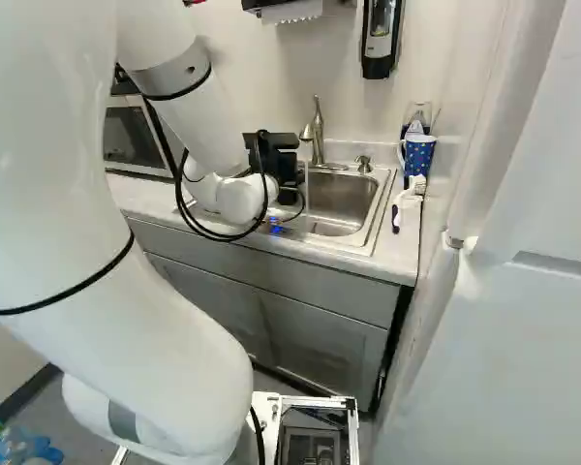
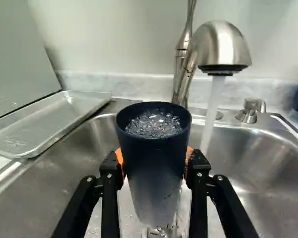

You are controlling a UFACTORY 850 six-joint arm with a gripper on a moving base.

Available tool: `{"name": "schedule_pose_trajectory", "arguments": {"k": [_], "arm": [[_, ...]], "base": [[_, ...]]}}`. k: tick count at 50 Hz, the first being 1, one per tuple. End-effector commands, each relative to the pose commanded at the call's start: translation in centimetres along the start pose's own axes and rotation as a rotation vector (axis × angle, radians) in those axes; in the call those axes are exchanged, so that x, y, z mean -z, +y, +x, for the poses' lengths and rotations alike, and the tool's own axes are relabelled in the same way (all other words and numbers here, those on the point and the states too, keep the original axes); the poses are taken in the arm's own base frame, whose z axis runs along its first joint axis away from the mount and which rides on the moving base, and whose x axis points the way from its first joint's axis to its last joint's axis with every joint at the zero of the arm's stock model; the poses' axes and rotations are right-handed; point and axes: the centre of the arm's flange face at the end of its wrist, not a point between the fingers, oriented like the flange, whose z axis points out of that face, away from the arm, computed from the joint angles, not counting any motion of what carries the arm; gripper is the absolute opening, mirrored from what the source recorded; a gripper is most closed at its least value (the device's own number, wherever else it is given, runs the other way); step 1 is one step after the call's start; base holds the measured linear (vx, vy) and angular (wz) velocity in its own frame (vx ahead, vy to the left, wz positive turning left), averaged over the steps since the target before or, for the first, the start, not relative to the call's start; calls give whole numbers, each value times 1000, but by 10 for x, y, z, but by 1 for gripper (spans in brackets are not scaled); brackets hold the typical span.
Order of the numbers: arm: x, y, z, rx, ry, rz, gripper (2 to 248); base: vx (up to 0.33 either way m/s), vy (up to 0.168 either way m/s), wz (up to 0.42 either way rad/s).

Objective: Rinse the cup and place it in the tray

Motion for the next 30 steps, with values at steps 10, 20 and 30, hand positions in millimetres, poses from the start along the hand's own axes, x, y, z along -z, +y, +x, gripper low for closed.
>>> {"name": "schedule_pose_trajectory", "arguments": {"k": [10, 20, 30], "arm": [[0, -14, 10, 6, 23, 33, 126], [-5, -27, 22, 11, 46, 61, 126], [-18, -37, 35, 13, 69, 81, 126]], "base": [[0, 0, 0], [0, 0, 0], [0, 0, 0]]}}
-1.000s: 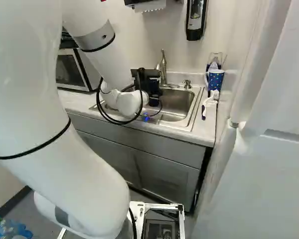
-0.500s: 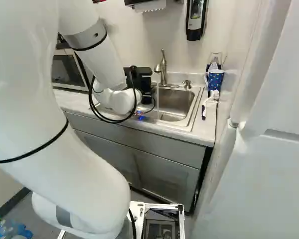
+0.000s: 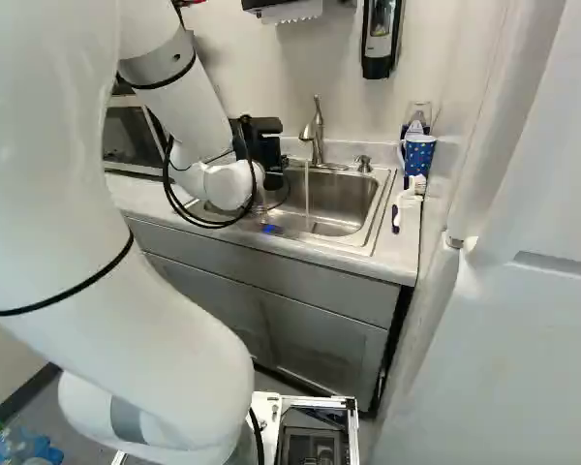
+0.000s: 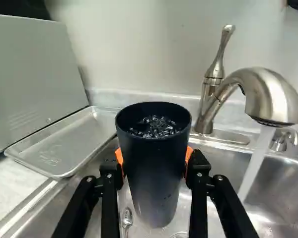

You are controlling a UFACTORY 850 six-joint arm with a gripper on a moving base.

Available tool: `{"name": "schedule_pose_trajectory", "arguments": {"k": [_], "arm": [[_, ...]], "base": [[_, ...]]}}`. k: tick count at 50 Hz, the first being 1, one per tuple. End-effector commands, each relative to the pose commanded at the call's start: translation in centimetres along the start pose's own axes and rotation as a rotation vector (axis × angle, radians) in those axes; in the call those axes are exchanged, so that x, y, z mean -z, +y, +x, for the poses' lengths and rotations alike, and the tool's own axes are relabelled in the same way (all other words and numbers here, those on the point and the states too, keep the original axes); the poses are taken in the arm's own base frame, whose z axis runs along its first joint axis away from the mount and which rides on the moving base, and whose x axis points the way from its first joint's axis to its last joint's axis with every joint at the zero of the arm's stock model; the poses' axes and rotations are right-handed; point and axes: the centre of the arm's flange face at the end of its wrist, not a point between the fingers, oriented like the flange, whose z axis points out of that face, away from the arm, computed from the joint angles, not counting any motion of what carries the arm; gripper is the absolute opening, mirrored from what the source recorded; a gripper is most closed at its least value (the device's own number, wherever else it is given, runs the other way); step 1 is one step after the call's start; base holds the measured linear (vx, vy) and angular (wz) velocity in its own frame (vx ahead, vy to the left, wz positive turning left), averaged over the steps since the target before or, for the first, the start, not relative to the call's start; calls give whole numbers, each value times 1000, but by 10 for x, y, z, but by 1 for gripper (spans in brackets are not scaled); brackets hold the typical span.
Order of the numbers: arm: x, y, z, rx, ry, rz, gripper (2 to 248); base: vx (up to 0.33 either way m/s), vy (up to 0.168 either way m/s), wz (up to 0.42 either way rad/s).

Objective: Rinse the cup and place it in the tray

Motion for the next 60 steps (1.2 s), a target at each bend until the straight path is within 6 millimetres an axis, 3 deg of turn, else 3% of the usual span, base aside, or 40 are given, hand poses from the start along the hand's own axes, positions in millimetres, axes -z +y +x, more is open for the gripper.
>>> {"name": "schedule_pose_trajectory", "arguments": {"k": [11, 32, 60], "arm": [[-11, -6, 12, 1, 10, 13, 126], [-7, -8, 28, 1, 0, 17, 126], [-7, -36, 58, 7, 59, 77, 126]], "base": [[0, 0, 0], [0, 0, 0], [0, 0, 0]]}}
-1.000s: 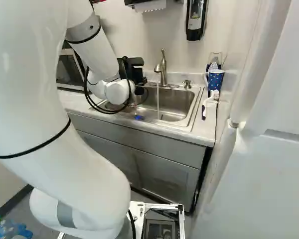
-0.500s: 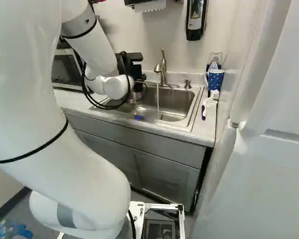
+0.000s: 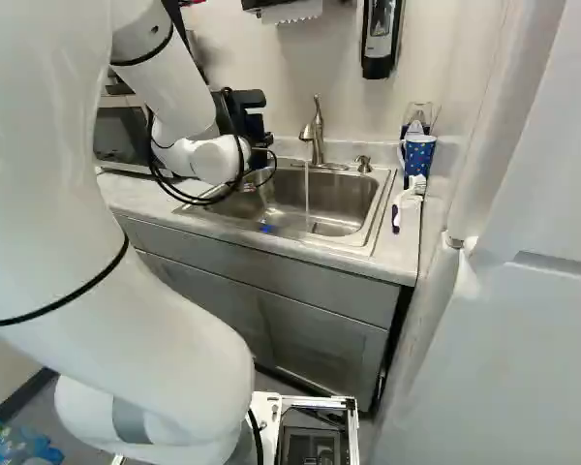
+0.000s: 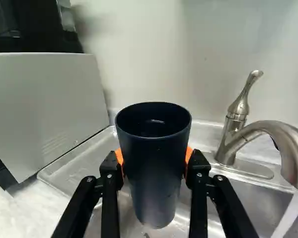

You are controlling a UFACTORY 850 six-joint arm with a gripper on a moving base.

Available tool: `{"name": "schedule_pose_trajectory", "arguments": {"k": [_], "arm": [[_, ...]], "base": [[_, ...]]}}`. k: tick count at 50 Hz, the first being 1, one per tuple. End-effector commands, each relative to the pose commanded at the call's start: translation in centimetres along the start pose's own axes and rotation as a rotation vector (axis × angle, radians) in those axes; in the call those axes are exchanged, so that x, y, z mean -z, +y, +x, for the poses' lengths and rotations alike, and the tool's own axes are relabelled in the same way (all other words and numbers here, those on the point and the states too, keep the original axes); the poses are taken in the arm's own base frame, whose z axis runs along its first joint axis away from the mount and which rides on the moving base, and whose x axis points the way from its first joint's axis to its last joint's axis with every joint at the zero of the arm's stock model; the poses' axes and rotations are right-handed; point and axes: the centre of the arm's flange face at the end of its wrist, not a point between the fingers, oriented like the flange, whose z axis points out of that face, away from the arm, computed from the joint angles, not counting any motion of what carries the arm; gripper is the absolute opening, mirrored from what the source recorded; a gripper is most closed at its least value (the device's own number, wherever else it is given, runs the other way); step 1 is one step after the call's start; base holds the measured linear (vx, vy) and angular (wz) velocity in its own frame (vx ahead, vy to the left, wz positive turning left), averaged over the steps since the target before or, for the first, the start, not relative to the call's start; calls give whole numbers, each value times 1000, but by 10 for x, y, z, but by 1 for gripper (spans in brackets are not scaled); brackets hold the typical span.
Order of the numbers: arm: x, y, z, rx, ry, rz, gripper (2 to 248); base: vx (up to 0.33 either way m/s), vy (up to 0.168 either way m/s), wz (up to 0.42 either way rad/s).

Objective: Rinse the cup and place it in the tray

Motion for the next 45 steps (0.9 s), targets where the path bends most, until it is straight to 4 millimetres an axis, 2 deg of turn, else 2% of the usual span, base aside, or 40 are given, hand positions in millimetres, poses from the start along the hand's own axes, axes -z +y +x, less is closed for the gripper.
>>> {"name": "schedule_pose_trajectory", "arguments": {"k": [11, 25, 45], "arm": [[-3, -10, 10, 1, 6, 21, 126], [-6, -15, 10, -4, 3, 32, 126], [-6, -15, 10, -187, 0, 32, 126]], "base": [[0, 0, 0], [0, 0, 0], [0, 0, 0]]}}
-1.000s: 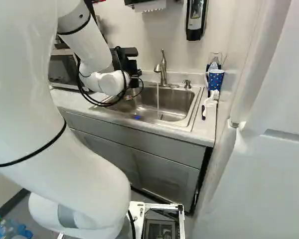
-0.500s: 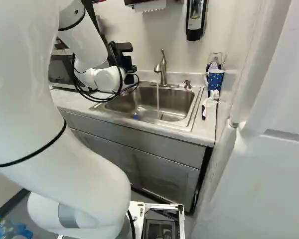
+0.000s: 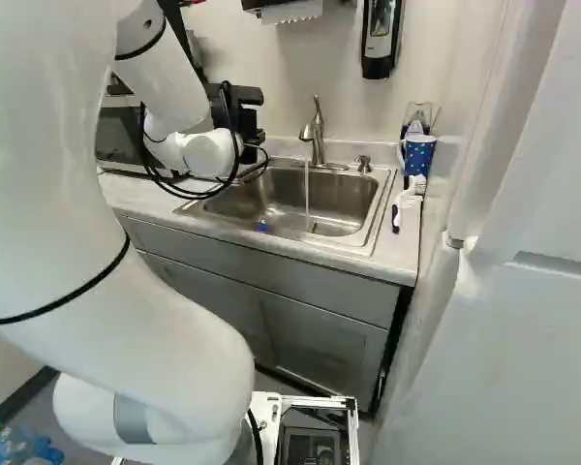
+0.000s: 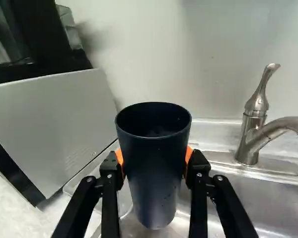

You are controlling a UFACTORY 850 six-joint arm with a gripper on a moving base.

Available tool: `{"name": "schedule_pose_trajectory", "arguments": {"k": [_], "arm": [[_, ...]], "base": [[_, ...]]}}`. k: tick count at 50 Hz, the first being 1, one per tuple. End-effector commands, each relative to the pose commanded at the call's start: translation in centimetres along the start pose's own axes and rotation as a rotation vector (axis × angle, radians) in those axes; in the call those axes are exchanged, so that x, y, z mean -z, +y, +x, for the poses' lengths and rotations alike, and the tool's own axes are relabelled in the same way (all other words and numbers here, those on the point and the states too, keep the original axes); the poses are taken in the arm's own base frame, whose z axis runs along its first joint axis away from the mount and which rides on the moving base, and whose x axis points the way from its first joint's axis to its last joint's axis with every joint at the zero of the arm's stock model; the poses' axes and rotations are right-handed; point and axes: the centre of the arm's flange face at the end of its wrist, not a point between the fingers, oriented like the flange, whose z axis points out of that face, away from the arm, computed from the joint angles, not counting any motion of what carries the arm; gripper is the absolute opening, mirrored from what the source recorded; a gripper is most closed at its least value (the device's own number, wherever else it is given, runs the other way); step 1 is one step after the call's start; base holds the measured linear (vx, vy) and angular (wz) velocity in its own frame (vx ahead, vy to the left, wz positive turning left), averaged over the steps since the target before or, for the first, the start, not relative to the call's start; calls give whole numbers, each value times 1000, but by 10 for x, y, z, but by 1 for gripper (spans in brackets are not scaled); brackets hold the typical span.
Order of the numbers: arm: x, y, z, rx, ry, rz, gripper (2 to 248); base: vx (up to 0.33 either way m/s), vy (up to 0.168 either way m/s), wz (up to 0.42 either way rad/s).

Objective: Rinse the cup and place it in the tray

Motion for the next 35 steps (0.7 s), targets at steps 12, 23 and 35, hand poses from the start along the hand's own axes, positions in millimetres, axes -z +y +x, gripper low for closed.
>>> {"name": "schedule_pose_trajectory", "arguments": {"k": [12, 23, 35], "arm": [[0, 0, 0, -126, 0, 0, 126], [0, 0, 0, -241, 0, 0, 126], [0, 0, 0, -367, 0, 0, 126]], "base": [[0, 0, 0], [0, 0, 0], [0, 0, 0]]}}
